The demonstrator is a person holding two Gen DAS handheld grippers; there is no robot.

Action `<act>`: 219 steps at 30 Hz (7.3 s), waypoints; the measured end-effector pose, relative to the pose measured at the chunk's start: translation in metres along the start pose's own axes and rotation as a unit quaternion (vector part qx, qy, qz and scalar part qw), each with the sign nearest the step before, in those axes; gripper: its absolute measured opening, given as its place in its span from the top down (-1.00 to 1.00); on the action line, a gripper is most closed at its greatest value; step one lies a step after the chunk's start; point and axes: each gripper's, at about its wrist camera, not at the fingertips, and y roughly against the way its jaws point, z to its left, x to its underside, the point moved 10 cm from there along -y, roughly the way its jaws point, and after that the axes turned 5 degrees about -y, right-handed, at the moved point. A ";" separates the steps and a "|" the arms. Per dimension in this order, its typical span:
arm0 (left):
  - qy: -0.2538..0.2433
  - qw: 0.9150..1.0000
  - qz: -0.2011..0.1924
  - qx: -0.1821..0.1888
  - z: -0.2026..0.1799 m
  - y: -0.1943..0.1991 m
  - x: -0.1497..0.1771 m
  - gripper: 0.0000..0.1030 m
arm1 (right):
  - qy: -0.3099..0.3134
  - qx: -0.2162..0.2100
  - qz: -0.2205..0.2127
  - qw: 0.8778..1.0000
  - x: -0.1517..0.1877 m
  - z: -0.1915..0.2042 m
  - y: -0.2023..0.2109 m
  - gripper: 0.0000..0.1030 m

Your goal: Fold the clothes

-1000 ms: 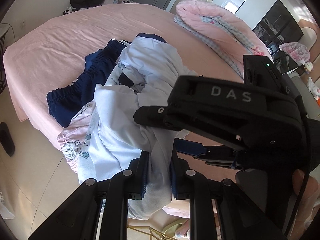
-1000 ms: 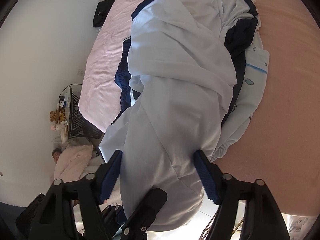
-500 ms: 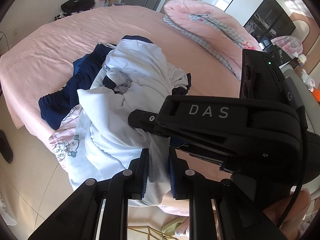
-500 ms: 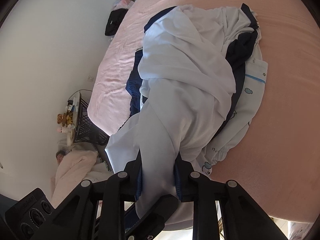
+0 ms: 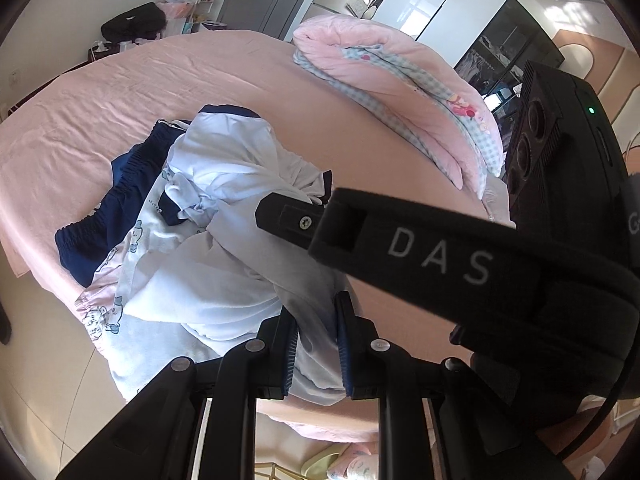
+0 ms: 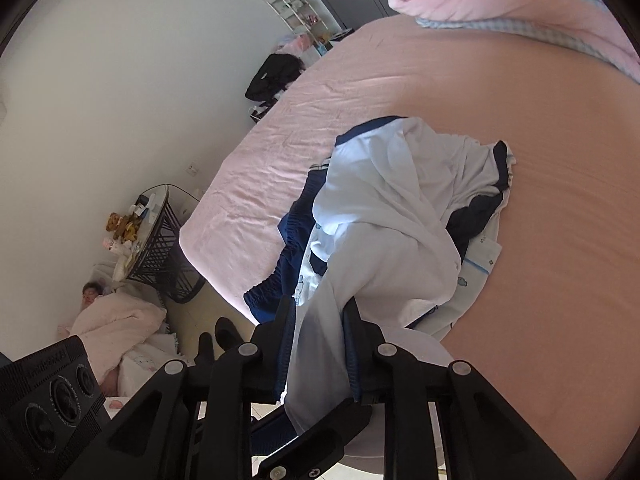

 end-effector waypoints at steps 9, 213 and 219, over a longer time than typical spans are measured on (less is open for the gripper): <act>0.051 0.998 0.040 -0.013 0.019 -0.004 0.009 0.65 | -0.029 -0.014 -0.016 0.999 -0.013 -0.018 0.022 0.69; -0.046 0.969 0.241 0.009 -0.102 -0.163 0.068 -0.31 | -0.086 0.323 -0.056 0.941 0.063 -0.315 0.223 -0.45; -0.065 0.970 0.235 0.010 -0.107 -0.172 0.073 -0.08 | -0.083 0.344 -0.033 0.935 0.069 -0.331 0.214 -0.45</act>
